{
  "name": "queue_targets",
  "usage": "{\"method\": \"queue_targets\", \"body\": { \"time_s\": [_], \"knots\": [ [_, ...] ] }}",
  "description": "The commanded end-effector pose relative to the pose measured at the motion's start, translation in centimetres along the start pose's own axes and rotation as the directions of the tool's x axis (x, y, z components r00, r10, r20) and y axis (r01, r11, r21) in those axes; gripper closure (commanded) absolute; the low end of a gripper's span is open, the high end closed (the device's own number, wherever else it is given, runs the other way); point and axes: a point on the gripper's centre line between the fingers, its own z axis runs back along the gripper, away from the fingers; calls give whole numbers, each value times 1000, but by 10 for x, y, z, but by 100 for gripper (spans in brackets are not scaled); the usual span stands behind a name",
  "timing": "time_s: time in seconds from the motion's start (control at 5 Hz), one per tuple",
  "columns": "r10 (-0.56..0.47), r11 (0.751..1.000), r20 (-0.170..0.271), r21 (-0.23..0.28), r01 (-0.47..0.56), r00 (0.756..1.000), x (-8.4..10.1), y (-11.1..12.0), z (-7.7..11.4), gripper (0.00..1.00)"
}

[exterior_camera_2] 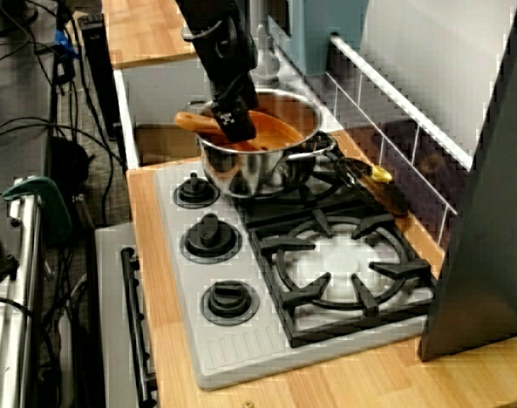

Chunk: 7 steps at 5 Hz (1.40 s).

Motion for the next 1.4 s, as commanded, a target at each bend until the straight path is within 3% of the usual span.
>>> {"method": "queue_targets", "body": {
  "time_s": [0.0,1.2],
  "knots": [
    [-59,998,48,30,58,997,2,-2,15,0],
    [-85,996,25,30,85,996,5,-12,3,0]
  ]
}}
